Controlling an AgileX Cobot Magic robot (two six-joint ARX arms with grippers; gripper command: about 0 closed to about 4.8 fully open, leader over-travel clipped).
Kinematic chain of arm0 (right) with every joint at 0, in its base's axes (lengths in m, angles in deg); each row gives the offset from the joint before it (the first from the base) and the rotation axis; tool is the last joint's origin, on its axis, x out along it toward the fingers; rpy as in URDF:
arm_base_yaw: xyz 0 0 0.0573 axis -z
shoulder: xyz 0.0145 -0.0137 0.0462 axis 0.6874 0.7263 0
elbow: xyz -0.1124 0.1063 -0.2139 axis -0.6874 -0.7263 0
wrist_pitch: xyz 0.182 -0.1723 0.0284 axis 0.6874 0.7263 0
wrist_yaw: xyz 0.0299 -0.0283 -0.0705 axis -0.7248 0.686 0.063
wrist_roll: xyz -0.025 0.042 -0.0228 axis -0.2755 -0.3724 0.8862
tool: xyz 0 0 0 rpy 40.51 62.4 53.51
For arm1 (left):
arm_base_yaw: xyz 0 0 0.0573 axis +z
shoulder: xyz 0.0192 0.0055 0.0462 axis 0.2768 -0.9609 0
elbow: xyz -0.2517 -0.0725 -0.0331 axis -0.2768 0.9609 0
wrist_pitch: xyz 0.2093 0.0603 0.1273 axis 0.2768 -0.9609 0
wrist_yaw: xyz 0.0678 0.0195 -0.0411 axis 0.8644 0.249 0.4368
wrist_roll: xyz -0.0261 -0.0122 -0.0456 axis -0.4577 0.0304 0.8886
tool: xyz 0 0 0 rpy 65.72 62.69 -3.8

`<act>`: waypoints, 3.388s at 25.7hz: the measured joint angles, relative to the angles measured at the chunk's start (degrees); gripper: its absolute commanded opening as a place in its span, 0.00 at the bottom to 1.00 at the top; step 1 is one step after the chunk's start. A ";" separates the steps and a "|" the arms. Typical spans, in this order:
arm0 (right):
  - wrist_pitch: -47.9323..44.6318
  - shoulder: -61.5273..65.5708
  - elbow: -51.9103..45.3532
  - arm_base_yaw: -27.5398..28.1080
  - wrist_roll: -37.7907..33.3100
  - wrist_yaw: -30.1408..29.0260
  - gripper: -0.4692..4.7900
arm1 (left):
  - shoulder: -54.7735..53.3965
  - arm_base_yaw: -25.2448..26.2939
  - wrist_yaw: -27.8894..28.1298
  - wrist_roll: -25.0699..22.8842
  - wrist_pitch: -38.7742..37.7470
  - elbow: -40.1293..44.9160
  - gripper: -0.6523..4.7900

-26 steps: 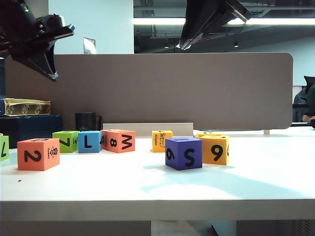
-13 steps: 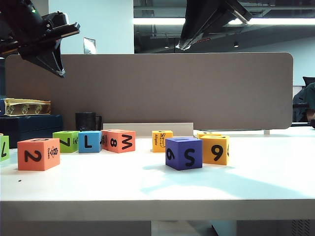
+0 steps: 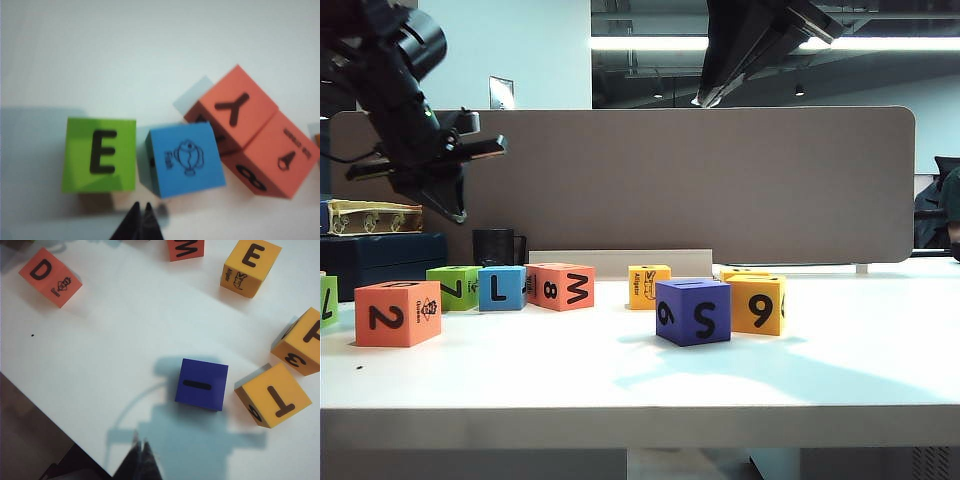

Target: Select the appropriate blocks from the scattered letter blocks on the table and arrange them in a row to spell out "DEEP".

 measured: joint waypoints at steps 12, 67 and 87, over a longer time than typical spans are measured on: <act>-2.19 0.02 0.00 -0.09 0.00 -0.02 0.09 | -5.35 1.42 4.59 -1.29 -4.94 -8.76 0.20; -6.45 0.07 0.02 -8.96 0.00 1.53 0.09 | -13.68 2.12 4.09 -4.15 -4.81 -9.09 0.62; -6.43 0.09 0.02 -8.52 0.00 4.57 0.09 | -8.79 -2.80 -2.47 0.44 -26.27 -16.31 0.62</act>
